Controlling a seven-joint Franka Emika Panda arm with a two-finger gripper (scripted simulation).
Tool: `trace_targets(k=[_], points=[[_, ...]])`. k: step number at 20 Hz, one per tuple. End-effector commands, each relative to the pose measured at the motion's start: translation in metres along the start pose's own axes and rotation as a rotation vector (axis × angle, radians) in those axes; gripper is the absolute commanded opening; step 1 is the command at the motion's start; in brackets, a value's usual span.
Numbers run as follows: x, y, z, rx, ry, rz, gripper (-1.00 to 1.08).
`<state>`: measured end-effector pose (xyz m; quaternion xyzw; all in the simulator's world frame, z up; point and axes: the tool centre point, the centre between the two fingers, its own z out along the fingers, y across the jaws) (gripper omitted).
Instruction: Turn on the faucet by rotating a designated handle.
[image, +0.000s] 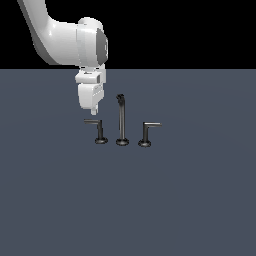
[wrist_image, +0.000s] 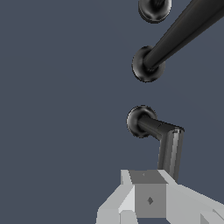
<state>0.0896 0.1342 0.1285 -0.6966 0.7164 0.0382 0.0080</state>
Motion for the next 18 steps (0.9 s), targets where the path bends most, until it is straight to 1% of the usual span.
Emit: trace_targets(k=[1,8,16,18], points=[[-0.002,-0.006,0.011,0.016,0.022,0.041,-1.00],[-0.006,-0.014,0.028,0.043,0.057,0.102,-1.00],[-0.007,-0.015,0.030,0.046,0.062,0.109,-1.00],[-0.010,-0.010,0.031,0.046,0.062,0.109,-1.00]])
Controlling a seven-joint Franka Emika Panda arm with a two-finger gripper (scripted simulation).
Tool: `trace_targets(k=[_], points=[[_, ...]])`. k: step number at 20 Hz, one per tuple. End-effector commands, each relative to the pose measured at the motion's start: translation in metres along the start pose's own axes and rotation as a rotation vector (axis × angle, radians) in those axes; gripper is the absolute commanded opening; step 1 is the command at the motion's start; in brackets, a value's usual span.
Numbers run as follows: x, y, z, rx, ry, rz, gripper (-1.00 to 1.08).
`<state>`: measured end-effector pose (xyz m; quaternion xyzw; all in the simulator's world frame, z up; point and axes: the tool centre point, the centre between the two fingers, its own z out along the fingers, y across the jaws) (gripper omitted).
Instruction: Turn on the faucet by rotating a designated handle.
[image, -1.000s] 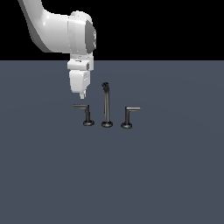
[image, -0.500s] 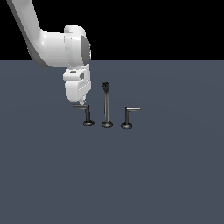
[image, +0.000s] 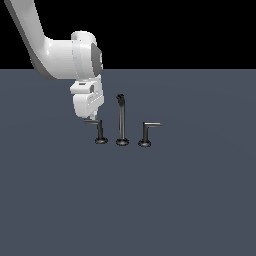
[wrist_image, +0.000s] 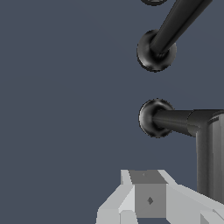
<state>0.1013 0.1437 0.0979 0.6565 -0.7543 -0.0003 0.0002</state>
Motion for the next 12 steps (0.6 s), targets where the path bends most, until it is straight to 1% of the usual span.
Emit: trace_targets(k=[1,11,12], points=[[-0.004,0.006,0.000,0.000,0.000,-0.001,-1.00],[-0.018,0.036,0.000,0.001,0.000,0.000,-1.00],[-0.018,0.036,0.000,0.001,0.000,0.000,-1.00]])
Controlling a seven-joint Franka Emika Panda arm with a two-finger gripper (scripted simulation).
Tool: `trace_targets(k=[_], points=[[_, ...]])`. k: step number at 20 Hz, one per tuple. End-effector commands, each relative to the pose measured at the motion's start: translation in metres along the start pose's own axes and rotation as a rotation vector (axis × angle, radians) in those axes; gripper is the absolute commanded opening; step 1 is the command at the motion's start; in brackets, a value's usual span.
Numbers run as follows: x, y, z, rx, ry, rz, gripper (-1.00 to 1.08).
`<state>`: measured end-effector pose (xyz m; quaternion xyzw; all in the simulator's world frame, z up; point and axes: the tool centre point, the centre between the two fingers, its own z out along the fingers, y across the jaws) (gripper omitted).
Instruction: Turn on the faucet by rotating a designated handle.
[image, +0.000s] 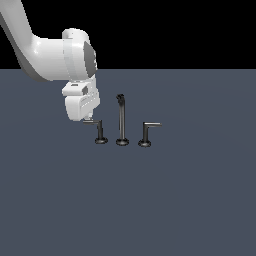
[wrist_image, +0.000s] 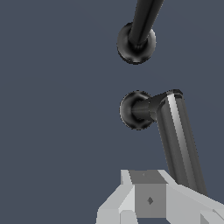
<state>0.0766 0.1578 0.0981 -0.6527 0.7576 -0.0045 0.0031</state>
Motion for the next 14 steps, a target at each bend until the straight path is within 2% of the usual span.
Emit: trace_targets(k=[1,14], points=[[-0.002,0.001,0.000,0.000,0.003,-0.004,-1.00],[0.004,0.038,0.000,-0.007,0.000,-0.008,-1.00]])
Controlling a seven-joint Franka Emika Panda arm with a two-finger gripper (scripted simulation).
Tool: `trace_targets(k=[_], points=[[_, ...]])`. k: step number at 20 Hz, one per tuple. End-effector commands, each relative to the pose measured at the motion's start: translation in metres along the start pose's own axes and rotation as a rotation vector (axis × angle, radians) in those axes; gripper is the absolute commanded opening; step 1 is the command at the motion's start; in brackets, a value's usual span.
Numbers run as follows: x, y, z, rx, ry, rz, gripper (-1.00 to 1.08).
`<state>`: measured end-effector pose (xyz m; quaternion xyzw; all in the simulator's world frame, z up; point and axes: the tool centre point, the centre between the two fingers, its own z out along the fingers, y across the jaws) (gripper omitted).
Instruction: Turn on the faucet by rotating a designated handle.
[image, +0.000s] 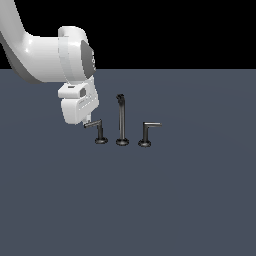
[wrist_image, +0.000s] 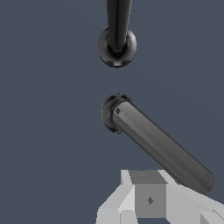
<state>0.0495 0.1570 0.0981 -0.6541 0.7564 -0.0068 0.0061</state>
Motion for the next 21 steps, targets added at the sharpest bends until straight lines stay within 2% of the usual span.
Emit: trace_targets(k=[1,5,7,21], points=[[0.000,0.014,0.000,-0.015,0.002,-0.005,-1.00],[0.002,0.026,0.000,-0.018,0.000,-0.006,-1.00],[0.003,0.019,0.000,-0.009,0.003,-0.004,-1.00],[0.042,0.046,-0.001,-0.018,0.000,-0.006,-1.00]])
